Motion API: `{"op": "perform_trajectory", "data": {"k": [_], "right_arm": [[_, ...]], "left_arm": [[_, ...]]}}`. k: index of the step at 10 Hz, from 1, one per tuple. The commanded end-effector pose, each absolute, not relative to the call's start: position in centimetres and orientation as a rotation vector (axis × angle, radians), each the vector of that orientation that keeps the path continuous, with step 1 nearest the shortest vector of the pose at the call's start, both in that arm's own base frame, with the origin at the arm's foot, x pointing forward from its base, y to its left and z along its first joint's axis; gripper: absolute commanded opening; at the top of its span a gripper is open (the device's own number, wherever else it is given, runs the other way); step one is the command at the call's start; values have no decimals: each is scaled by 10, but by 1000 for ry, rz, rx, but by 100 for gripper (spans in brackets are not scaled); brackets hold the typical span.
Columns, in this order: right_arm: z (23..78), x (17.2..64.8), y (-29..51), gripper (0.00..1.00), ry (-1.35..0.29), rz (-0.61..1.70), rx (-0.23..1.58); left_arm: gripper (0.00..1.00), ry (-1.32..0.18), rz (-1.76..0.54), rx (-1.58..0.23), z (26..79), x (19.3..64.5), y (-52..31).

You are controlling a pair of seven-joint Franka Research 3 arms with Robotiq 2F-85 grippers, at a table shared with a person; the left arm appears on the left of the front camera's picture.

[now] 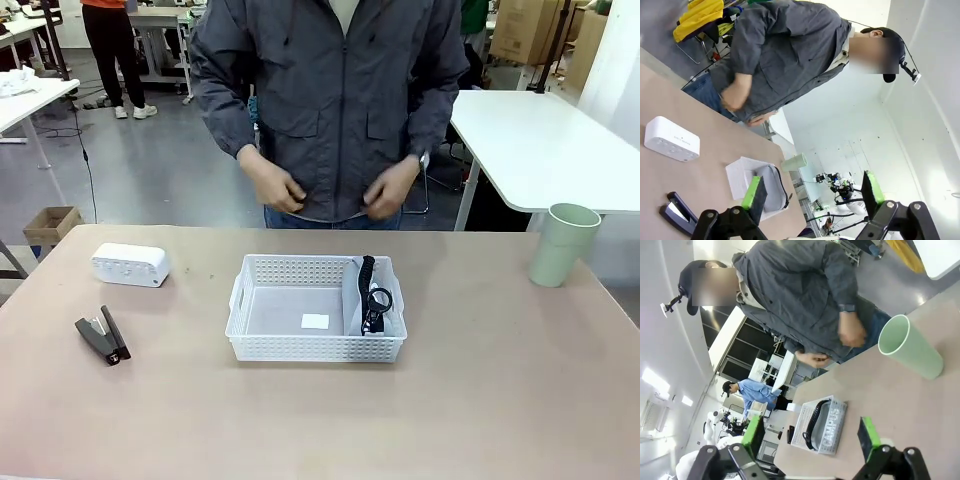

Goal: Efficiently arrange items inside the basket to fit them all.
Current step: Pick up the Digital clock and place it inside the Organizing basket.

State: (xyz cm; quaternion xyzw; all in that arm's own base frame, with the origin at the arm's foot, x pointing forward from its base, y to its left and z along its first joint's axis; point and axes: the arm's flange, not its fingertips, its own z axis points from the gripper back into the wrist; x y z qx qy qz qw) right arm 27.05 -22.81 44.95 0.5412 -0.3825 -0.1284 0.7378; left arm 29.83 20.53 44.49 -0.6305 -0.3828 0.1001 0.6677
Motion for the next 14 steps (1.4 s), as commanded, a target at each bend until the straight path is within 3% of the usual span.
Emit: {"op": "perform_trajectory", "data": {"k": [1, 6, 9, 14], "right_arm": [[449, 270, -229, 100, -849, -280, 1201], [449, 270, -229, 100, -849, -280, 1201], [449, 270, -229, 100, -849, -280, 1201], [449, 270, -229, 100, -849, -280, 1201]], "left_arm": [[100, -878, 213, -1430, 446, 295, 207], [100, -864, 226, -1422, 445, 298, 205], [100, -623, 206, -1127, 470, 311, 176], [100, -334, 37, -541, 508, 384, 90]]}}
